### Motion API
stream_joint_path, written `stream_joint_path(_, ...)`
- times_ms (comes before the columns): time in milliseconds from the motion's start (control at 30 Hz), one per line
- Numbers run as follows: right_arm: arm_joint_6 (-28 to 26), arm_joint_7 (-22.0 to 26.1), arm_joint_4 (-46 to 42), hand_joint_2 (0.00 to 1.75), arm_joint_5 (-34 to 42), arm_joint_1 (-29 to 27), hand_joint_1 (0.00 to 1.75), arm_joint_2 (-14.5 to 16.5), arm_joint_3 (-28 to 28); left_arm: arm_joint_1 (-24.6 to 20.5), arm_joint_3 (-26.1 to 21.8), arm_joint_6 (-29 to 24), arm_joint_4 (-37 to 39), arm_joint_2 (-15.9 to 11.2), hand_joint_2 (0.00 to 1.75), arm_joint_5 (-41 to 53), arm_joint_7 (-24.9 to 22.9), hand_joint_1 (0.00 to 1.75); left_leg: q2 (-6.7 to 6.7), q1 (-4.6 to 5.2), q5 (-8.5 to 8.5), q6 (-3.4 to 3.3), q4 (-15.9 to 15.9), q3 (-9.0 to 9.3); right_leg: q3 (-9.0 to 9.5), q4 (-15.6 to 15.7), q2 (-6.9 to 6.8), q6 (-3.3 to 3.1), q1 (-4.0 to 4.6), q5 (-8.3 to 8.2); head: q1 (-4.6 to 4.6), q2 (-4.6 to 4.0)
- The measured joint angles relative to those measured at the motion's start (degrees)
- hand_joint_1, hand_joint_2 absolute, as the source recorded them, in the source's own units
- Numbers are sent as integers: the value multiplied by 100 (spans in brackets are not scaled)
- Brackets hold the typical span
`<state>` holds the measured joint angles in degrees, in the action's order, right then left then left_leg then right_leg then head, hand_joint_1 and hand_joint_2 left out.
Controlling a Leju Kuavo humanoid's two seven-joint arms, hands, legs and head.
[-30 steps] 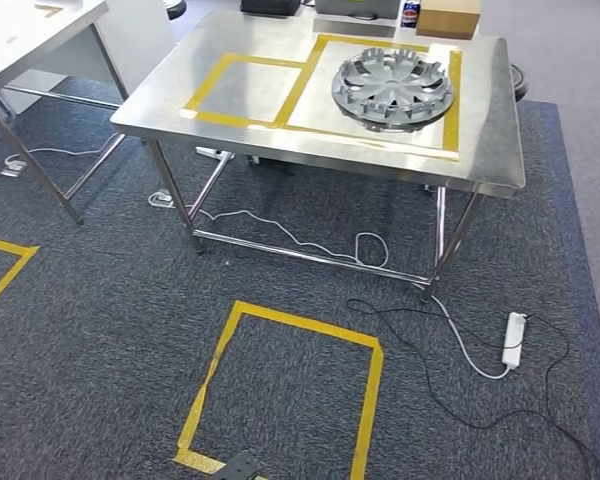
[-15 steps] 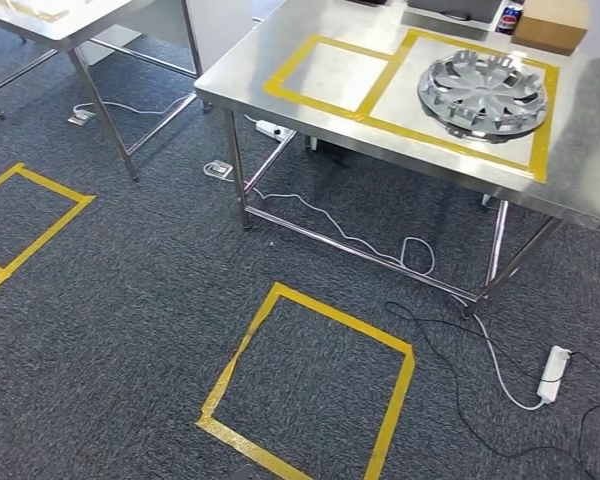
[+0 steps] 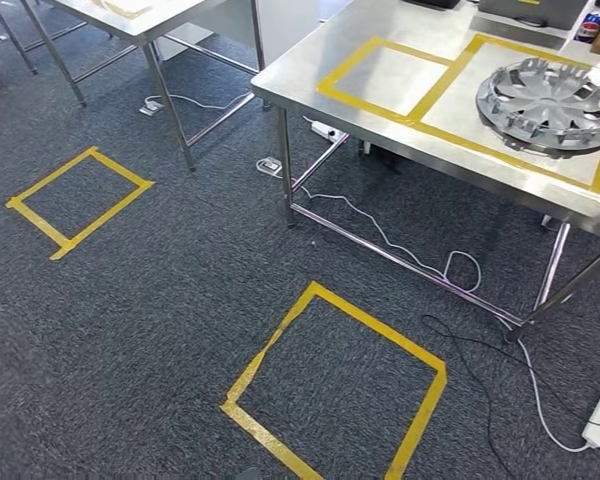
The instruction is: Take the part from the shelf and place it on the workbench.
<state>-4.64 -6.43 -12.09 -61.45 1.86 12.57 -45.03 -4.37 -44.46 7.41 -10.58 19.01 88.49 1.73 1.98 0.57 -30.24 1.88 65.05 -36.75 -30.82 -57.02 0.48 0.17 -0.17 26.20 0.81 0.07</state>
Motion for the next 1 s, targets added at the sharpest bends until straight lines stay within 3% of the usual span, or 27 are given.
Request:
stream_joint_path(67,-14,-23,0,0,11,-14,0,-2,-1,1,59,-21,-3,-8,0,1,-14,0,-84,-5,-228,44,602,-259,-15,-1,-181,-2,2,0,7,0)
stream_joint_path(100,-17,-26,0,0,14,-13,0,-3,-2,6,83,-25,-4,-13,0,1,-14,0,-101,-8,-194,55,662,-264,-19,-2,-265,-1,2,1,7,0)
stream_joint_path(133,-17,-26,0,0,14,-6,0,-3,-2,15,103,-27,-4,-16,0,1,-15,0,-124,-11,-58,59,502,-161,-18,-2,-339,0,1,1,8,0)
stream_joint_path(200,-33,-48,0,0,35,9,0,-3,-3,44,151,-24,-4,-22,0,2,-46,0,-299,-10,300,62,-198,231,-10,-5,-462,21,9,9,11,0)
stream_joint_path(267,-67,-94,0,0,86,14,0,-3,-17,70,264,-12,-5,-26,0,2,-93,0,-487,12,453,-2,-769,499,-28,-39,-564,70,46,26,11,0)
stream_joint_path(300,-83,-113,0,0,114,17,0,-6,-32,83,344,-4,-6,-28,0,2,-103,0,-514,27,453,-50,-873,526,-41,-54,-618,96,65,30,6,0)
stream_joint_path(367,-102,-128,0,0,168,36,0,-12,-67,101,477,10,-8,-28,0,1,-78,0,-401,35,465,-162,-894,493,-59,-75,-710,144,64,47,-9,0)
stream_joint_path(433,-104,-129,0,0,195,57,0,-16,-101,103,564,21,-9,-26,0,1,-56,0,-291,26,490,-235,-903,485,-136,-280,-520,201,35,212,-25,0)
stream_joint_path(500,-73,-122,0,0,135,60,0,-27,-121,81,619,43,-10,-32,0,-7,-68,0,-185,21,513,-291,-907,473,-412,-932,-195,234,16,572,-43,0)
stream_joint_path(567,-1,-89,0,0,38,56,0,-42,-127,52,637,87,-11,-58,0,-30,-26,0,-50,30,530,-320,-906,458,-738,-1637,-77,228,15,840,-47,0)
stream_joint_path(600,44,-59,0,0,8,60,0,-47,-127,45,636,102,-11,-72,0,-52,35,0,26,34,537,-323,-905,455,-799,-1753,-61,220,15,832,-48,0)
stream_joint_path(633,85,-25,0,0,-10,69,0,-51,-128,42,635,104,-11,-83,0,-74,115,0,101,34,543,-319,-904,455,-755,-1647,-45,207,14,717,-48,0)
stream_joint_path(667,112,12,0,0,-22,78,0,-55,-128,42,634,94,-11,-89,0,-95,191,0,179,31,551,-310,-902,458,-608,-1336,-7,193,10,521,-48,0)
stream_joint_path(733,129,75,1,0,-52,93,0,-62,-128,37,632,68,-11,-90,0,-120,287,0,324,28,567,-277,-889,448,-233,-541,244,179,-23,188,-47,0)
stream_joint_path(800,130,109,2,0,-76,98,0,-64,-128,30,632,48,-11,-89,0,-125,304,0,411,35,576,-249,-862,423,-41,-122,471,185,-61,103,-42,0)
stream_joint_path(933,126,111,2,0,-84,98,0,-64,-128,26,633,39,-11,-89,0,-124,276,0,458,31,590,-227,-852,395,-22,-102,473,188,-62,108,-37,0)
stream_joint_path(1000,88,74,2,0,-93,106,0,-65,-134,20,647,93,-11,-103,0,-79,102,0,269,21,400,-128,-561,212,-26,-91,262,106,-42,63,-5,0)
